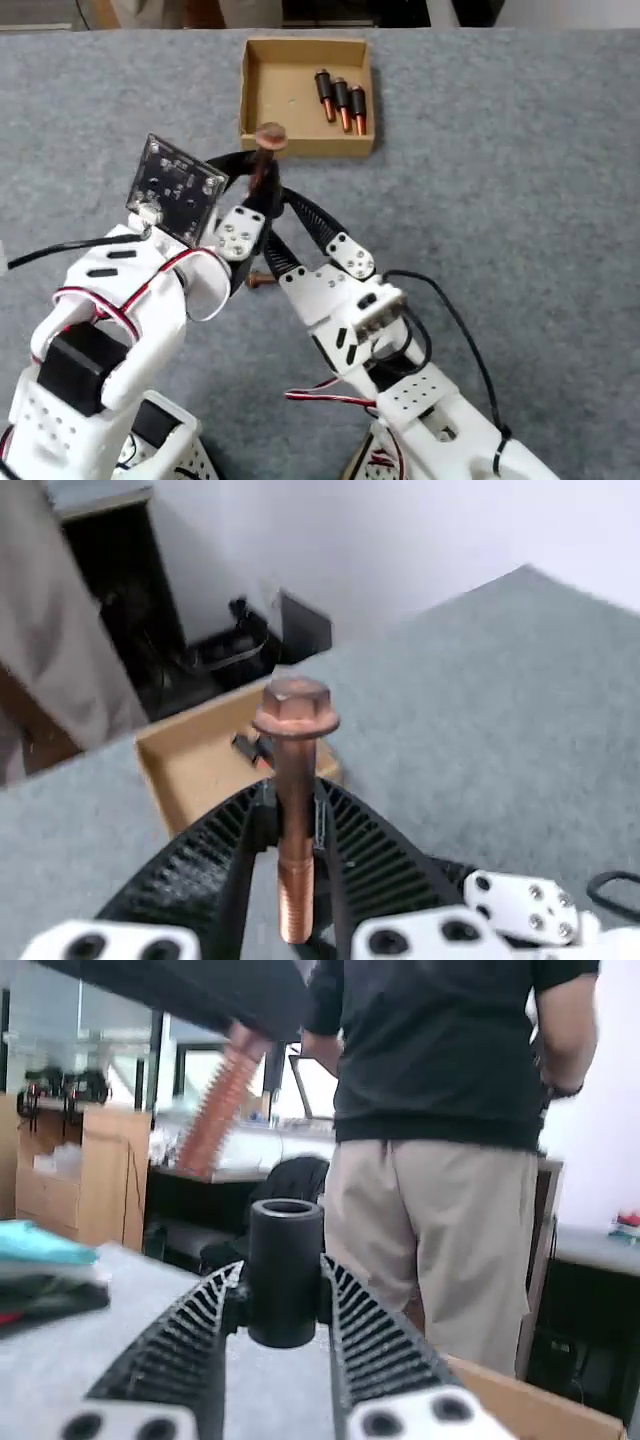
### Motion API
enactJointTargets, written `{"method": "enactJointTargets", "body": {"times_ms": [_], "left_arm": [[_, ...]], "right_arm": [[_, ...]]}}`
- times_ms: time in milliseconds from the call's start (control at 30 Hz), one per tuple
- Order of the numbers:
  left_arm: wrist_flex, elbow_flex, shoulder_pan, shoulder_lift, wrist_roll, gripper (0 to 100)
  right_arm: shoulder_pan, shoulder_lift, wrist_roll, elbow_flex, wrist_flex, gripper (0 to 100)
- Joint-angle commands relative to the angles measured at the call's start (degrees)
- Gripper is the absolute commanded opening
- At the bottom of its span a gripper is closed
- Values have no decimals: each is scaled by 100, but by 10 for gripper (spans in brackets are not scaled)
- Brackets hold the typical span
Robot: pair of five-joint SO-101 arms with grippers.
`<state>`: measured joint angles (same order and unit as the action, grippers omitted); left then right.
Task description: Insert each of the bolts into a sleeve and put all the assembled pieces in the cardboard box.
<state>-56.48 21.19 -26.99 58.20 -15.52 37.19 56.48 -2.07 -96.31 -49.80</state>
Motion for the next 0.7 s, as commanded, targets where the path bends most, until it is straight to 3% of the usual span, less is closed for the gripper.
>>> {"method": "enactJointTargets", "body": {"times_ms": [0, 133, 233, 433, 667], "left_arm": [[141, -659, -158, -242, 35, 19], [141, -835, -114, -321, 35, 19], [123, -949, -105, -321, 35, 19], [123, -1046, -105, -321, 35, 19], [123, -1037, -167, -330, 35, 19]], "right_arm": [[-382, 523, 202, -13, -26, 2], [-655, 1059, 193, -48, 202, 2], [-523, 1587, 105, -75, 1011, 2], [-75, 3451, -352, -119, 3499, 2], [-22, 5481, -1064, -31, 6585, 2]]}}
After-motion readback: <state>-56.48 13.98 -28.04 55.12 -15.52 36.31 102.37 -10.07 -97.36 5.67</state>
